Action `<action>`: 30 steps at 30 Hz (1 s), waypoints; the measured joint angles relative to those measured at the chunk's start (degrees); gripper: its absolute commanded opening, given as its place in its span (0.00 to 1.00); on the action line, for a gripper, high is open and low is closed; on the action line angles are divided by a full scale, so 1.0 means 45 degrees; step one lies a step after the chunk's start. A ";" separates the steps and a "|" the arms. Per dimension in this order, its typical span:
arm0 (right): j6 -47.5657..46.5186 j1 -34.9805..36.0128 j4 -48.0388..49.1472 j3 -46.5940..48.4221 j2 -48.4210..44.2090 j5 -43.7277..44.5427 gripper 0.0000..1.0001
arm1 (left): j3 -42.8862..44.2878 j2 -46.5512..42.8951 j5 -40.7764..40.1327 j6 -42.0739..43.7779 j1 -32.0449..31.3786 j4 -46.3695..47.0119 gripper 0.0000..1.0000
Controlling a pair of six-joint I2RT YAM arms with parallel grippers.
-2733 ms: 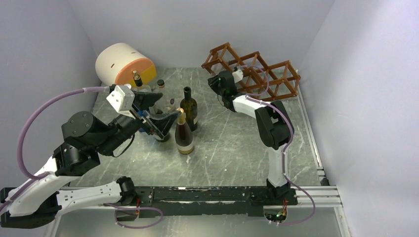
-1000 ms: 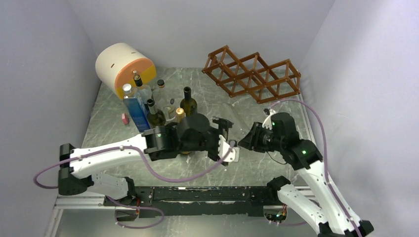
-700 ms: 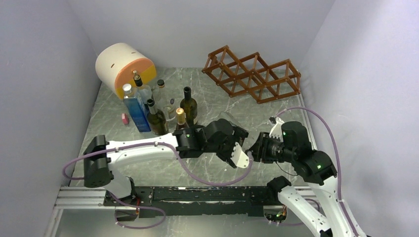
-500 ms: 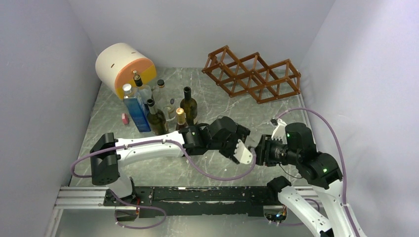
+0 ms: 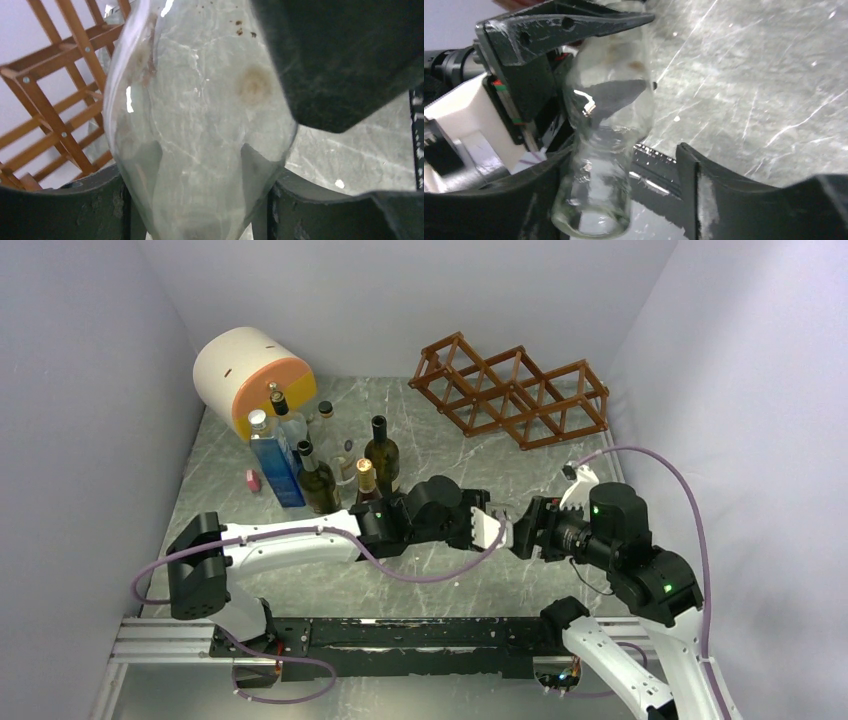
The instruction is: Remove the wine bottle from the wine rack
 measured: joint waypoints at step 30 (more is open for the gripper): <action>0.0418 0.0005 0.8174 -0.0461 0.1681 0.1826 0.08 | -0.0282 -0.0860 0.0228 -0.7242 0.0903 0.0821 0.07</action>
